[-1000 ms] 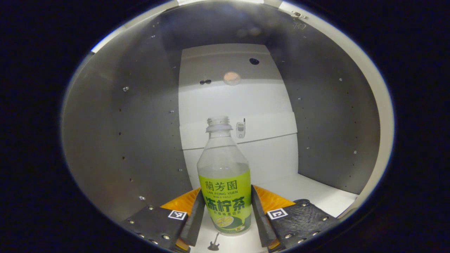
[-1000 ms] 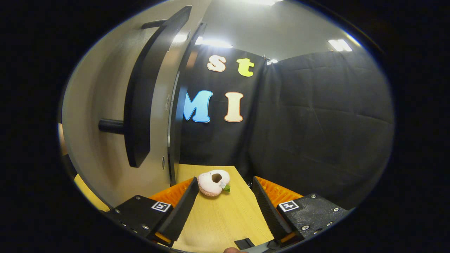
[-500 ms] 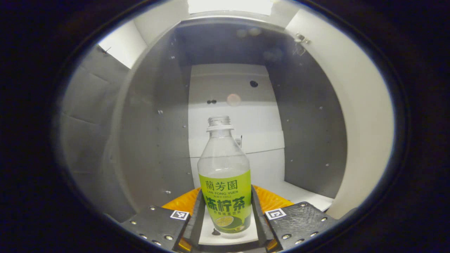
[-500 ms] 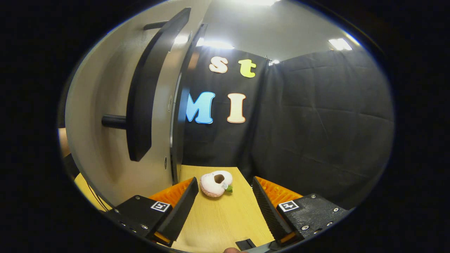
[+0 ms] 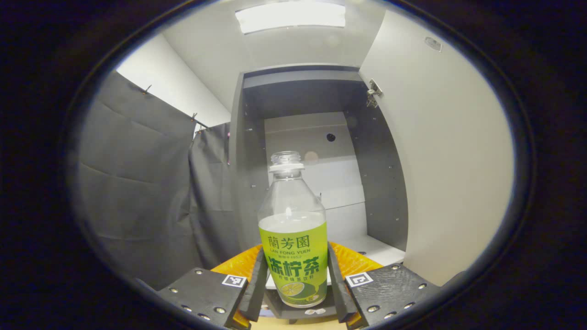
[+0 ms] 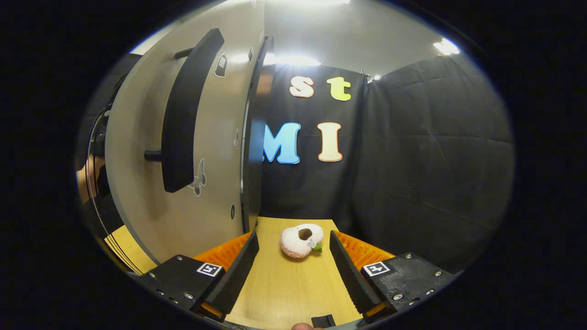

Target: Open the cabinet door with the right hand, grasp the bottle in the cabinet with the left hand and place it on the coaster, then close the cabinet door with the right hand.

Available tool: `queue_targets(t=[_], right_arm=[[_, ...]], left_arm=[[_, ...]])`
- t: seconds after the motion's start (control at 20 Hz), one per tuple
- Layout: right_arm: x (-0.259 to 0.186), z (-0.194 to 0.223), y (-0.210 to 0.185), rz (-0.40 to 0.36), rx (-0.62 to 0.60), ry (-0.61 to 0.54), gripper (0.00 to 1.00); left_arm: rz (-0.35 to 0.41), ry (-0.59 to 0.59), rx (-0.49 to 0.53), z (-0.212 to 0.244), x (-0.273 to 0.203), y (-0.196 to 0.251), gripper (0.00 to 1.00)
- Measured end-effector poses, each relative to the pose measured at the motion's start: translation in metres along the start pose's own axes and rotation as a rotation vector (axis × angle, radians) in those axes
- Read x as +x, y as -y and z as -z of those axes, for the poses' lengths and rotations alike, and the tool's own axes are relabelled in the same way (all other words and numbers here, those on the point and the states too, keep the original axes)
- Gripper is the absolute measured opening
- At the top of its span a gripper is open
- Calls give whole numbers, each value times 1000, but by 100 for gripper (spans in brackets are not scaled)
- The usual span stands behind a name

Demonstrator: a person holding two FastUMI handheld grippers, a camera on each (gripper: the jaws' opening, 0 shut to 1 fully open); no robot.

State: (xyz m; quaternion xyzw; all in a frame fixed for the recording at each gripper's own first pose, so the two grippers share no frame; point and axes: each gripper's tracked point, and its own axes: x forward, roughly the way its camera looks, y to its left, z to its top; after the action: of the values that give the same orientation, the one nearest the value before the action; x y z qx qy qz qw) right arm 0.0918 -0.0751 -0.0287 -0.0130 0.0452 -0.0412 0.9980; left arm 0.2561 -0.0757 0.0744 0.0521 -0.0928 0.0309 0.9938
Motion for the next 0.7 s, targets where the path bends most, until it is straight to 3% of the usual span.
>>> queue_targets(t=[0.1,0.25,0.3,0.45,0.5,0.7], right_arm=[[0,-3,2,-27,-14,14,95],[1,-2,1,-75,-36,33,96],[1,1,1,-87,-46,29,95],[2,18,1,-121,-57,-3,96],[2,24,2,-130,-59,-14,96],[1,54,4,-167,-65,-79,96]], left_arm=[[-30,-5,24,-1,-1,-1,59],[-77,17,45,-3,-3,-3,67],[-89,16,54,-4,-3,-3,63],[-136,9,87,-4,-3,-6,67],[-150,6,84,-3,-3,-6,63],[-238,-12,89,2,4,-7,63]])
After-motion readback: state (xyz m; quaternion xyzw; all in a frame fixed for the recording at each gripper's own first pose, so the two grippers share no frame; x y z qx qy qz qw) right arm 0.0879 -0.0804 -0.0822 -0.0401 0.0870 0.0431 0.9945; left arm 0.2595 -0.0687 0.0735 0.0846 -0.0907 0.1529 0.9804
